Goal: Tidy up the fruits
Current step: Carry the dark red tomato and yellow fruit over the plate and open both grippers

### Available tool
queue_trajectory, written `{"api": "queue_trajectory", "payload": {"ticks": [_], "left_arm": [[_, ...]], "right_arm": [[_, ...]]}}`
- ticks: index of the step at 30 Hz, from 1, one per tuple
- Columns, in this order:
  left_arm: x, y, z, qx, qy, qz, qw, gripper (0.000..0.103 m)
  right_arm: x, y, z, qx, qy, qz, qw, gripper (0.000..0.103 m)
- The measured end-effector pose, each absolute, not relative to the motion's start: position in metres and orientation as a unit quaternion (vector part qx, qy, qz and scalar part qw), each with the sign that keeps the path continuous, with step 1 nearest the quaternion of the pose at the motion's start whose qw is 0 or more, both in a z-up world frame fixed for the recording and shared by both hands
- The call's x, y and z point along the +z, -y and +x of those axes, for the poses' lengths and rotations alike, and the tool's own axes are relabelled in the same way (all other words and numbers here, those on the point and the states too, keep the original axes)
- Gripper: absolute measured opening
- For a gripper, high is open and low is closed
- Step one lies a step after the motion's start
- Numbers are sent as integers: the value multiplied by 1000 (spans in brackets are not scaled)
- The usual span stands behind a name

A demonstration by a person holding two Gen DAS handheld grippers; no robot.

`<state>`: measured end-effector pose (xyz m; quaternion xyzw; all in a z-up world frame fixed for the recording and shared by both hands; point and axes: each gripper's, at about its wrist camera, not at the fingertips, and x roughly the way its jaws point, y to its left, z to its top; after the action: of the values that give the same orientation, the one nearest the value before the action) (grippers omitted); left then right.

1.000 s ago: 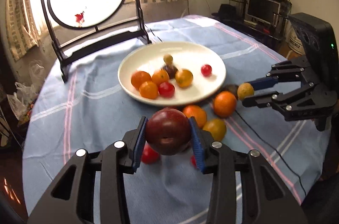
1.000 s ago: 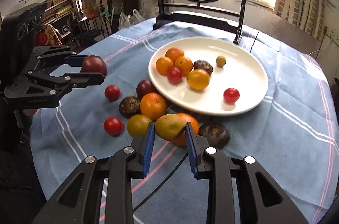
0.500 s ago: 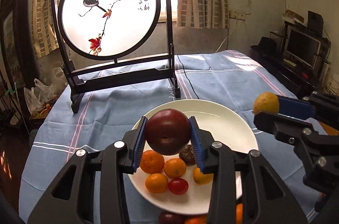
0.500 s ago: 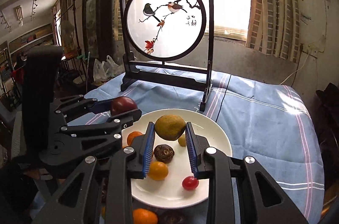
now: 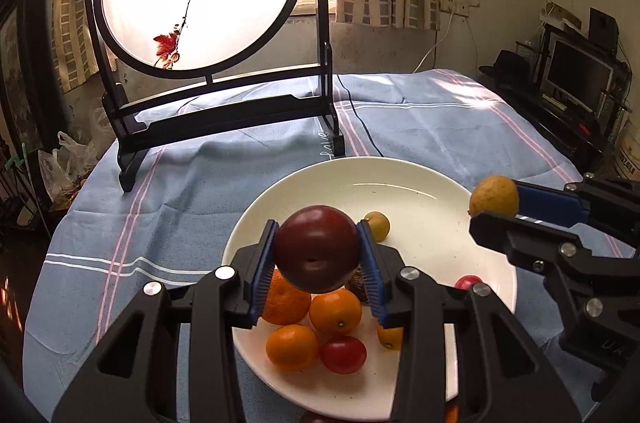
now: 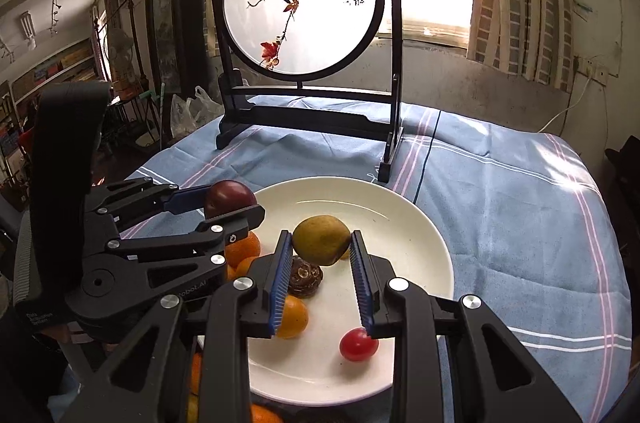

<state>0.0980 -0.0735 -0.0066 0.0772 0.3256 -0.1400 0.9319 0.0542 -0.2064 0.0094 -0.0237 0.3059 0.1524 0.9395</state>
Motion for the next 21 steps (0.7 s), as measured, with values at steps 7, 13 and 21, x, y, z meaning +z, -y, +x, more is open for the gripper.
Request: {"api": "queue_trajectory", "payload": {"ticks": [7, 13, 21], "left_arm": [[-7, 76, 97, -141, -323, 83, 932, 39], [-8, 76, 99, -136, -325, 83, 932, 39], [-3, 70, 98, -123, -311, 73, 939, 57]], "right_arm": [[7, 206, 55, 151, -309, -27, 938, 29], [5, 207, 58, 148, -314, -25, 938, 30], [5, 213, 58, 135, -306, -13, 942, 44]]}}
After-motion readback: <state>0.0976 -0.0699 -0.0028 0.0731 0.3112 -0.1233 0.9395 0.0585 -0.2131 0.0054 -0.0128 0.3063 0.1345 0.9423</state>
